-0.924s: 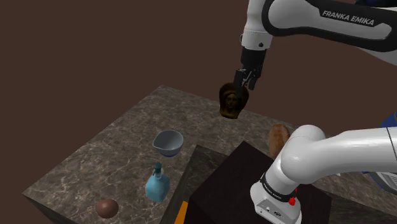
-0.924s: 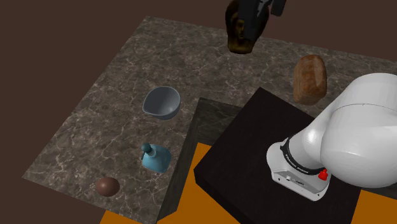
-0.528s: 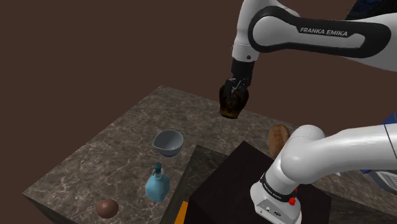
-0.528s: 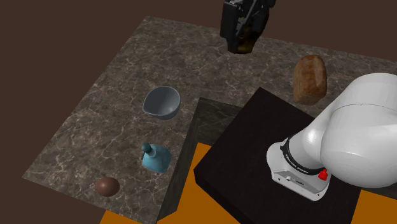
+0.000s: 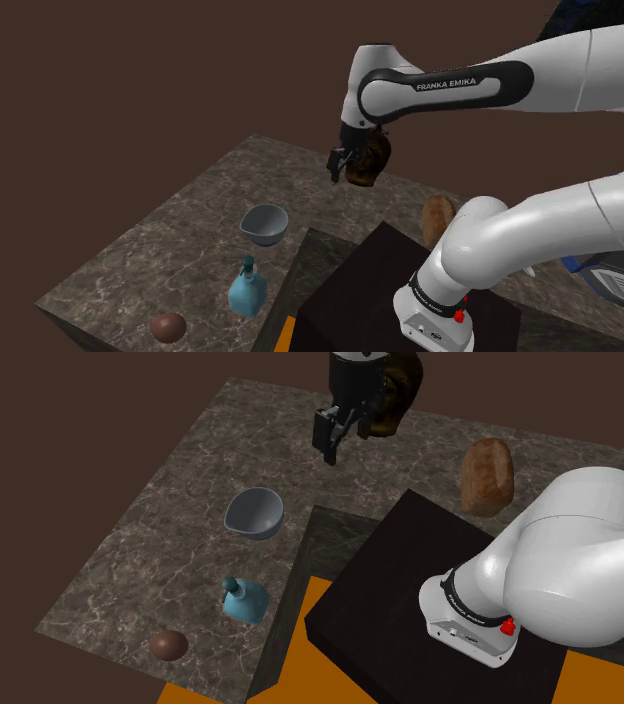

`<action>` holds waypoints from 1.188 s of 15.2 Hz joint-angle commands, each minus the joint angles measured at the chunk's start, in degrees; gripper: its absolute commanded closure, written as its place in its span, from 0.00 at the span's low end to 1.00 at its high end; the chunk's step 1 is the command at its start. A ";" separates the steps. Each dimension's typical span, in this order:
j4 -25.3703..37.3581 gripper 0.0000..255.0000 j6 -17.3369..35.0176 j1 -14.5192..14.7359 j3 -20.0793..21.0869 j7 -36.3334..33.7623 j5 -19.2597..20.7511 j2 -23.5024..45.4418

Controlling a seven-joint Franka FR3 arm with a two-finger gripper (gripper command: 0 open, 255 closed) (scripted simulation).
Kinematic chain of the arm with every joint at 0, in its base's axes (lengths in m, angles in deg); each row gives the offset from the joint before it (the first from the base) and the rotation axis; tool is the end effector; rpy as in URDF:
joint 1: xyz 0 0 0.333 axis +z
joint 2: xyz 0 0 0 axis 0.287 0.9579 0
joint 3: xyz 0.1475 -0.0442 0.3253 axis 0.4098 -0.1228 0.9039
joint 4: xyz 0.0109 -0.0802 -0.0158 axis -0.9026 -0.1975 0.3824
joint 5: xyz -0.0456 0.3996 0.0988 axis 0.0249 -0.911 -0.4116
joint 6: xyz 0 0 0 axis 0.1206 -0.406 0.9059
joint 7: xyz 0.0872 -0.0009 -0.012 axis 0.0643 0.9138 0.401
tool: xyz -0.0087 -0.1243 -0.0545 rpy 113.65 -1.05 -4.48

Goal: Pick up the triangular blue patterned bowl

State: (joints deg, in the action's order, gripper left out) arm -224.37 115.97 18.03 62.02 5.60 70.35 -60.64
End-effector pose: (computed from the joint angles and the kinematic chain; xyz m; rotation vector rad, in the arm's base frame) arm 0.3458 0.0018 0.4479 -3.1085 0.1154 0.0757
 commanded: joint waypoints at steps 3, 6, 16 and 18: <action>-1.76 0.00 10.09 0.59 -0.41 0.34 -1.58 6.82; -2.00 0.00 17.56 1.15 -0.89 1.14 -3.08 13.09; 3.95 0.00 38.49 3.84 -1.90 8.19 -13.47 37.15; 6.36 0.00 41.51 3.90 -1.39 10.56 -16.72 42.11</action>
State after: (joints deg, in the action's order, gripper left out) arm -219.20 156.02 21.96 60.53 14.87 55.24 -20.89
